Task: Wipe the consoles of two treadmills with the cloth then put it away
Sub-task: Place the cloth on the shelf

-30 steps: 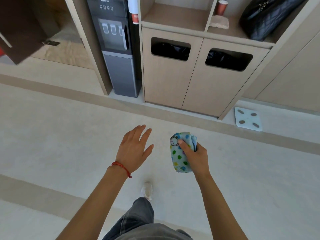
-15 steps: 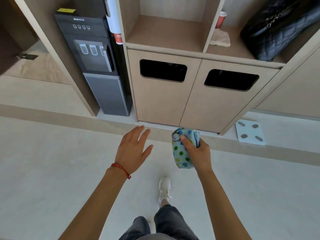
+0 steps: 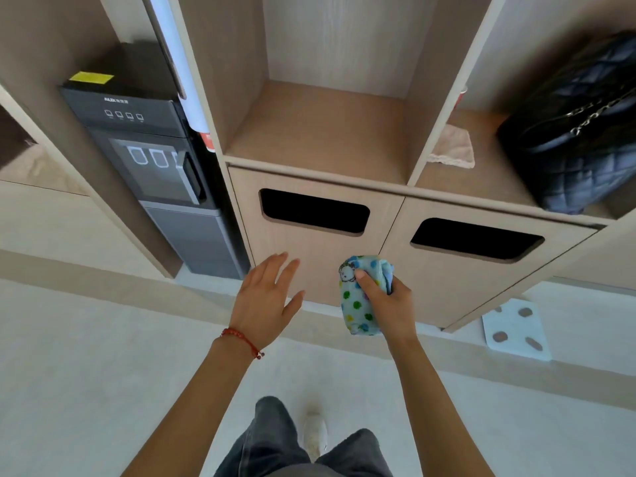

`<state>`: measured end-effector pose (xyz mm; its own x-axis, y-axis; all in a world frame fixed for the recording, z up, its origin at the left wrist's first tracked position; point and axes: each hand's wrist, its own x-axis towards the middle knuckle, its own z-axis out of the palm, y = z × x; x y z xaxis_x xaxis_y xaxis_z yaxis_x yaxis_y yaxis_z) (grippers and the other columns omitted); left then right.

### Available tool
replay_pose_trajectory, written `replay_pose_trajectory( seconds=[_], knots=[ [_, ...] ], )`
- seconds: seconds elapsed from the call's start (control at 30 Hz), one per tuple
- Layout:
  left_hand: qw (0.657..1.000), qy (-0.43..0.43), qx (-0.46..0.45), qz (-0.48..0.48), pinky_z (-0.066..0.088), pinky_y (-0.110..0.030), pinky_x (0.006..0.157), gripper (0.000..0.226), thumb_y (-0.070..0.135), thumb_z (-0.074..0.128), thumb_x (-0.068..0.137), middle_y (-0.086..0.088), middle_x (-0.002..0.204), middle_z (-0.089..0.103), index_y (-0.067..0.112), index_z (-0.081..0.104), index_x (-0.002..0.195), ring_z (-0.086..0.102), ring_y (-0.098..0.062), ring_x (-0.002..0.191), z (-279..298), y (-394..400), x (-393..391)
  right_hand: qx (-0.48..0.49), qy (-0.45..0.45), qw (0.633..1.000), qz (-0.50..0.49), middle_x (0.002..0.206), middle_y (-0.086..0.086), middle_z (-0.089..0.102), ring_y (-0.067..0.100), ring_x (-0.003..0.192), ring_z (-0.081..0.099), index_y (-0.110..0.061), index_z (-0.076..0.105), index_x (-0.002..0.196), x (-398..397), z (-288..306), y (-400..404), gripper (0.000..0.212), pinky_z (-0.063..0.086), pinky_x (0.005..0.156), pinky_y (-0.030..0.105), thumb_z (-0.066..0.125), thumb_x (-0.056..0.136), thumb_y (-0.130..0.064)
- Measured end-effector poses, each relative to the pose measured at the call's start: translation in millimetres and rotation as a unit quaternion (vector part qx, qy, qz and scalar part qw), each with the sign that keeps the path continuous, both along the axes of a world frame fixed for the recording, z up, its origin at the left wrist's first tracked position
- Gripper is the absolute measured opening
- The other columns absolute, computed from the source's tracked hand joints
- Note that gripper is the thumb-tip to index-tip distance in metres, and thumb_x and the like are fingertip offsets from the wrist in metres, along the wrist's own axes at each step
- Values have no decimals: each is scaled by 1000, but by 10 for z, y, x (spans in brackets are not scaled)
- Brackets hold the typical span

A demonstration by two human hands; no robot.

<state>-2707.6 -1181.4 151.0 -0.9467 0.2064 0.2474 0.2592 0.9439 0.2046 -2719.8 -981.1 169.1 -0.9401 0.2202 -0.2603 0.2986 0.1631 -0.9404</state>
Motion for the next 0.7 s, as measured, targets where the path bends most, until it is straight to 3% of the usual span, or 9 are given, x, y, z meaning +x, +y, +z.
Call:
replay_pose_trajectory(
  seconds=[0.17, 0.37, 0.53, 0.63, 0.7],
  knots=[
    [1000, 4, 9, -8, 51, -46, 82, 54, 41, 36, 90, -18, 121, 60, 3, 61, 119, 60, -35, 107, -53, -34, -707, 4, 0, 1000, -12, 75, -5, 64, 7, 69, 62, -20, 62, 81, -684, 0, -3, 15, 47, 54, 17, 69, 81, -33],
    [999, 11, 12, -31, 51, -46, 84, 53, 38, 39, 86, -18, 120, 60, 4, 61, 119, 60, -34, 107, -90, -138, -1793, 20, -11, 999, -42, 78, 0, 67, 15, 75, 65, -19, 63, 80, -1653, -53, -95, 19, 53, 65, 28, 70, 78, -37],
    [998, 3, 28, -57, 51, -43, 82, 52, 39, 39, 87, -17, 117, 61, 4, 61, 117, 60, -33, 104, -49, -252, -2681, 47, 2, 998, -50, 69, -7, 62, 6, 62, 60, -17, 61, 77, -2423, 33, -250, 18, 43, 45, 6, 69, 81, -33],
    [997, -4, 30, -67, 52, -44, 81, 52, 39, 39, 86, -18, 116, 60, 5, 60, 118, 61, -34, 102, -65, -297, -3068, 83, -3, 995, -64, 73, -1, 66, 15, 69, 65, -14, 63, 79, -2801, 22, -307, 25, 53, 61, 24, 70, 77, -38],
    [997, -19, 28, -74, 52, -44, 79, 52, 40, 38, 86, -17, 115, 60, 5, 60, 117, 61, -34, 101, -101, -296, -3281, 97, -11, 992, -79, 72, -1, 66, 15, 71, 65, -18, 61, 73, -3022, 0, -319, 24, 53, 66, 28, 71, 76, -39]
  ],
)
